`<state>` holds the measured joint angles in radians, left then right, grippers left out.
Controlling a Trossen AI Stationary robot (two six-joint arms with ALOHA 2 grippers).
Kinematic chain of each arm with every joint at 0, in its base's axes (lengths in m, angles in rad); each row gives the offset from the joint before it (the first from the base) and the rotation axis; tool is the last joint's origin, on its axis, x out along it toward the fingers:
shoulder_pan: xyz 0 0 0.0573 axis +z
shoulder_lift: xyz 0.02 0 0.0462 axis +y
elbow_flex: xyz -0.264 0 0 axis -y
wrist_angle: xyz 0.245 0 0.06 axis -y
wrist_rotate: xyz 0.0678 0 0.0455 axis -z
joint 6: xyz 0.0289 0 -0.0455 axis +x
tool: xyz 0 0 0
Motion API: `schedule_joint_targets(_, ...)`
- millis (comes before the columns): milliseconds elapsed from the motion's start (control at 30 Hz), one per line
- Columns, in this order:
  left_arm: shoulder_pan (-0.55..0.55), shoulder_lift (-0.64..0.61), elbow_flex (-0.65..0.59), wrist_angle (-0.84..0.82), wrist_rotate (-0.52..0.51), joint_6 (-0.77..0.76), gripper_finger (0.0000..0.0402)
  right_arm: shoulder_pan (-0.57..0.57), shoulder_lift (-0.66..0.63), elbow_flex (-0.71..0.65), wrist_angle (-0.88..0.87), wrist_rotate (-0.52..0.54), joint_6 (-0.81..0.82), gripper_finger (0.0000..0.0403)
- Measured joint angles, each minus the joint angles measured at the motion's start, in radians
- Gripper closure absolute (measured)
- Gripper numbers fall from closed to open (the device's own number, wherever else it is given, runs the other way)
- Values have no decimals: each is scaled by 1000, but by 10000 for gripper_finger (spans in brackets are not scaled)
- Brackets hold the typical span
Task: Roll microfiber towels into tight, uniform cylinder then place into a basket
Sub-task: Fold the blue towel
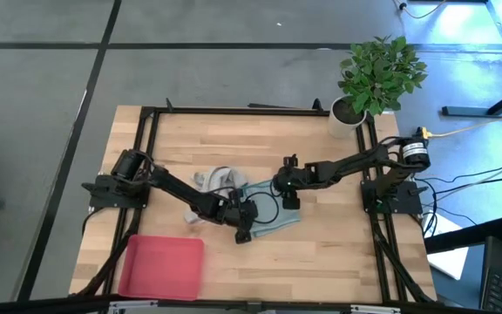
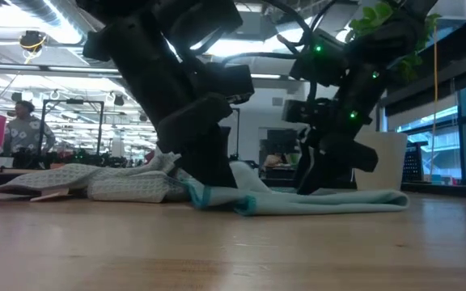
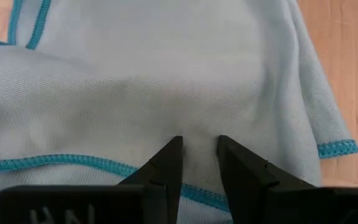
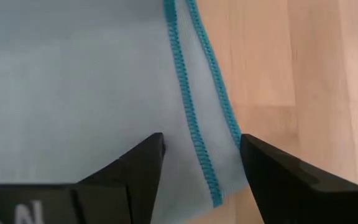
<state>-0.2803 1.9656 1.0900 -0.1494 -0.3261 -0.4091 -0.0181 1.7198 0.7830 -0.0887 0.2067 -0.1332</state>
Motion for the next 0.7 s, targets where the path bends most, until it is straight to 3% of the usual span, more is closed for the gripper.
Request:
schedule_joint_targets(333, 45, -1, -1, -49, 4, 1, 308, 1, 2, 2, -40, -78, 75, 185)
schedule_joint_targets(700, 79, -2, -1, -91, 6, 55, 308, 60, 3, -1, -70, -88, 166, 185)
